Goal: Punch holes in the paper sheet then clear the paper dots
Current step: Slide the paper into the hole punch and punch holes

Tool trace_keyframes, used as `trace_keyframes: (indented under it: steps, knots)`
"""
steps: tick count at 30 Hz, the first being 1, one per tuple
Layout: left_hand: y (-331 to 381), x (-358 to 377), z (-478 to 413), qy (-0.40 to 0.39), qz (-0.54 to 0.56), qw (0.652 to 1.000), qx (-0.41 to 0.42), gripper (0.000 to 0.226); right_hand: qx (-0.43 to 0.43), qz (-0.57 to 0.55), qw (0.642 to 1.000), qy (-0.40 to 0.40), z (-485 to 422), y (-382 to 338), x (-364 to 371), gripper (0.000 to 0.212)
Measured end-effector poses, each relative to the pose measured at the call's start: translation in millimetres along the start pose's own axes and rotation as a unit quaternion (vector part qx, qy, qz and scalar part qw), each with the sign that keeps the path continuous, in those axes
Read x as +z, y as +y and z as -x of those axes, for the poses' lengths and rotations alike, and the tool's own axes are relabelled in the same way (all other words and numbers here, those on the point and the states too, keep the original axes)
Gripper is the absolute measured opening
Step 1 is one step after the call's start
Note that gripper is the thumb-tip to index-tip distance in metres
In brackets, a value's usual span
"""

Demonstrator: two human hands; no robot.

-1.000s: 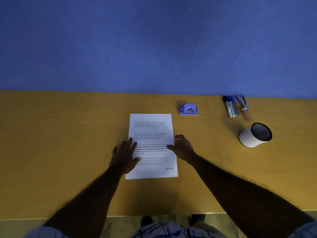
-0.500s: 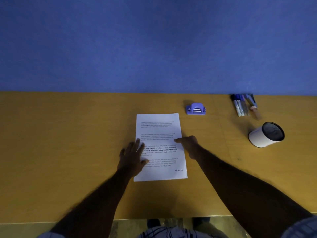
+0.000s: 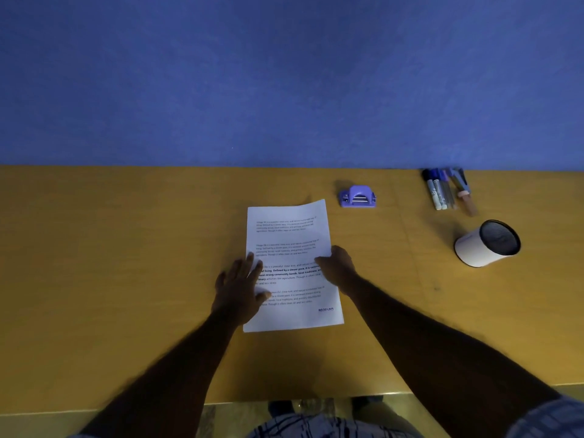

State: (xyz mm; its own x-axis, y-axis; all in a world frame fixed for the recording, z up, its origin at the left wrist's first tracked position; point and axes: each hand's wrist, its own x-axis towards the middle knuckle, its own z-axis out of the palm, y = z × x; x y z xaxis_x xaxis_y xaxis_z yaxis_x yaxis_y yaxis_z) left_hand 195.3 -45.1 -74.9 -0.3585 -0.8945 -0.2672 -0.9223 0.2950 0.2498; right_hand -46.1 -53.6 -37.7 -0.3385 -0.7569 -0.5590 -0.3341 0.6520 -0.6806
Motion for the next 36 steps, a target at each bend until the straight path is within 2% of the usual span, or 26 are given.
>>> trace_keyframes:
  steps: [8,12,14,17,19,21,23,27,30,33,35,36]
  knots:
    - [-2,-1,1,0.006,0.014,1.0,0.012,0.079,-0.034,-0.097,0.995,-0.005,3,15,1,0.026]
    - [0,-3,6,0.047,0.134,0.989,-0.042,0.082,-0.031,-0.174,0.984,-0.029,7,19,-6,0.021]
    - [1,-3,11,0.093,0.24,0.961,-0.1,0.079,-0.019,-0.229,0.973,-0.031,11,23,-13,0.026]
    - [5,-3,21,0.178,0.405,0.881,-0.17,0.064,-0.009,-0.309,0.951,-0.028,17,31,-31,0.036]
    - [10,-5,28,0.217,0.477,0.827,-0.202,0.049,-0.015,-0.354,0.934,-0.036,23,36,-43,0.037]
    - [22,-8,33,0.223,0.519,0.798,-0.209,0.03,-0.022,-0.397,0.917,-0.036,28,40,-55,0.036]
    - [41,-15,39,0.181,0.581,0.77,-0.191,0.023,-0.024,-0.434,0.9,-0.029,34,43,-63,0.034]
    - [89,-27,43,0.021,0.69,0.703,-0.171,0.045,-0.006,-0.483,0.875,-0.002,46,51,-77,0.038]
    - [121,-29,41,-0.052,0.717,0.681,-0.141,0.048,-0.011,-0.522,0.853,-0.001,55,59,-85,0.039]
    - [151,-28,35,-0.063,0.733,0.67,-0.1,0.036,-0.003,-0.558,0.83,0.006,64,64,-87,0.041]
    - [170,-23,30,-0.037,0.754,0.648,-0.099,0.031,-0.008,-0.566,0.824,-0.004,69,67,-87,0.044]
    - [177,-22,29,-0.014,0.752,0.651,-0.104,0.032,-0.013,-0.568,0.823,-0.008,71,69,-86,0.044]
